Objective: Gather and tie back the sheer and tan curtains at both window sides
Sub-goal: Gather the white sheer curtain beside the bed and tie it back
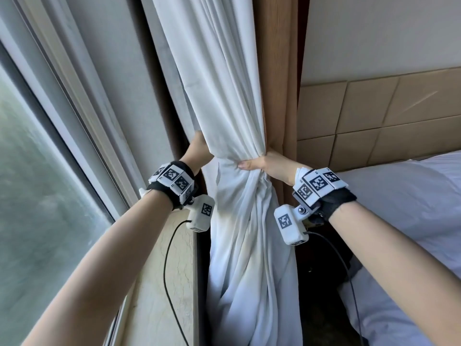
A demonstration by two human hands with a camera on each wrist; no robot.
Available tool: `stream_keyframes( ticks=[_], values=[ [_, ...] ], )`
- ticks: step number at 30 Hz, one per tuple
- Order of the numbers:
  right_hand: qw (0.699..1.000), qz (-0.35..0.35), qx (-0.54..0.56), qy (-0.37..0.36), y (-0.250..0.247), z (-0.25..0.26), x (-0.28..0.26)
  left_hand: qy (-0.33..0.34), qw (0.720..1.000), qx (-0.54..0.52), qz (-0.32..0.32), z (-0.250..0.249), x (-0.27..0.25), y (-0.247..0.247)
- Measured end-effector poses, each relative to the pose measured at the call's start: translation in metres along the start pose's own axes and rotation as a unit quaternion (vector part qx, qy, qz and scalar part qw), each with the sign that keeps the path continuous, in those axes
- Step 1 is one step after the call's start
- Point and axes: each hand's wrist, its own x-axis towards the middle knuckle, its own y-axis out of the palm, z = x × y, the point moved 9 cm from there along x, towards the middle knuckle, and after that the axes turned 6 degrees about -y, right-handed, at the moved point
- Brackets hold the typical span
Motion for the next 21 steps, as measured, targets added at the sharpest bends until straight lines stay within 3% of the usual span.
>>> stream_keyframes(
  ticks=[7,14,17,21],
  values=[
    [0.997,-0.074,-0.006,-0.022,-0.021,-0.004,0.003,-0.031,0.996,-0.009,-0.079,0.048,-0.016,-0.063],
    [0.986,-0.134,-0.091,-0.042,-0.017,0.002,0.009,0.033,0.984,0.028,-0.175,0.033,-0.063,-0.088],
    [0.968,-0.177,-0.177,-0.015,-0.019,0.0,0.011,0.079,0.984,-0.009,-0.159,0.01,-0.088,-0.076],
    [0.945,-0.223,-0.24,-0.004,-0.018,0.006,0.005,0.135,0.985,0.032,-0.099,-0.024,-0.11,-0.046]
  ],
)
